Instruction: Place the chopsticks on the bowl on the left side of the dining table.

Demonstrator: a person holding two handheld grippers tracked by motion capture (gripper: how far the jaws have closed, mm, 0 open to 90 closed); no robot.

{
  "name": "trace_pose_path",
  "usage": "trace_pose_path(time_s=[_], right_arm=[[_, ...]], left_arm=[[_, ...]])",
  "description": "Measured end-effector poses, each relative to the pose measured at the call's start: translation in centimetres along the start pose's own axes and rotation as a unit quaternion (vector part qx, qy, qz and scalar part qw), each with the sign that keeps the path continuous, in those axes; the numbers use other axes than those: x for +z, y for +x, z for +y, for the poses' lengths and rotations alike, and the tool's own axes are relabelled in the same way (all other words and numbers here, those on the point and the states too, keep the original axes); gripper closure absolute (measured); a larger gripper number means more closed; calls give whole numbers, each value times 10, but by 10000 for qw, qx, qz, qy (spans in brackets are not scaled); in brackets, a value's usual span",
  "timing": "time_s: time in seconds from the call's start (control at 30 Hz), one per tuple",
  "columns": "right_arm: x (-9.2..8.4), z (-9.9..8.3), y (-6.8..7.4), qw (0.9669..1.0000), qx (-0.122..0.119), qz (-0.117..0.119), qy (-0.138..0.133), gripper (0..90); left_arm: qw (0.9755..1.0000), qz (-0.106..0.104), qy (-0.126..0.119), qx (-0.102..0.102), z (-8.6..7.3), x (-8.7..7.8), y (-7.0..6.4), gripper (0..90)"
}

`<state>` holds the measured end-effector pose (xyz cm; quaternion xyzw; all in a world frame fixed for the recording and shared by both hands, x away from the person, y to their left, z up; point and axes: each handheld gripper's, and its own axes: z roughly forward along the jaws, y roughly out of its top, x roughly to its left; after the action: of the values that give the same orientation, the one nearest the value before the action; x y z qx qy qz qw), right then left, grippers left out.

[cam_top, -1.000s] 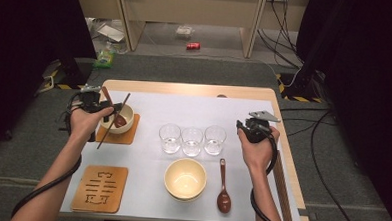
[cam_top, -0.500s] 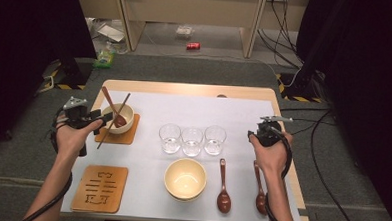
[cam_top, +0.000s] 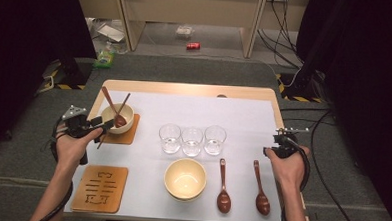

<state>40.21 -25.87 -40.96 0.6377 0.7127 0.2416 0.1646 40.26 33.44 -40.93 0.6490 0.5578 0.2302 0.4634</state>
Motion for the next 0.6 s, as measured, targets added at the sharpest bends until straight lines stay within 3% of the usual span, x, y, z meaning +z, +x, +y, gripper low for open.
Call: trace_pose_path(time_s=[0.23,0.47,0.6], right_arm=[[1,-19,-18,9975,175,-80,682,708],[3,-31,-24,9926,406,-76,1141,753],[5,-35,-26,9900,340,-82,1368,764]], left_arm=[[10000,3,-63,-3,1,-3,1,450],[10000,-57,-26,0,0,1,-1,450],[10000,-62,-32,14,0,2,-1,450]])
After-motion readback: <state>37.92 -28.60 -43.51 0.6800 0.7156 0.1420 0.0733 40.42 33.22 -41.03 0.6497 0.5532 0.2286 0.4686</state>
